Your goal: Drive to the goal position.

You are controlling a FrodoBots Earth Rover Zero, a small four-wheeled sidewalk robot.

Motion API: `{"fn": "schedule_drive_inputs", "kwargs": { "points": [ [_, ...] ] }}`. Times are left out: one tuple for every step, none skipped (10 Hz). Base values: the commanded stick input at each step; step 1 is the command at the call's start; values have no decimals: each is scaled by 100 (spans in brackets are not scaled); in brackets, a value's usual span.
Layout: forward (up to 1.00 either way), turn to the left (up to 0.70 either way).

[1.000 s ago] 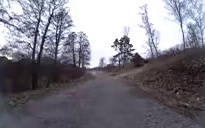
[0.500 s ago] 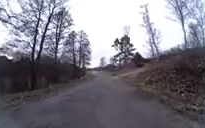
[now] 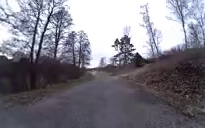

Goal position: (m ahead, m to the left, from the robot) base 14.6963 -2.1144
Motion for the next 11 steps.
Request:
{"fn": "schedule_drive_inputs", "kwargs": {
  "points": [
    [50, 0],
    [50, 0],
    [50, 0],
    [50, 0],
    [50, 0],
    [50, 0],
    [50, 0],
    [50, 0],
    [50, 0],
    [50, 0],
    [50, 0]
  ]
}}
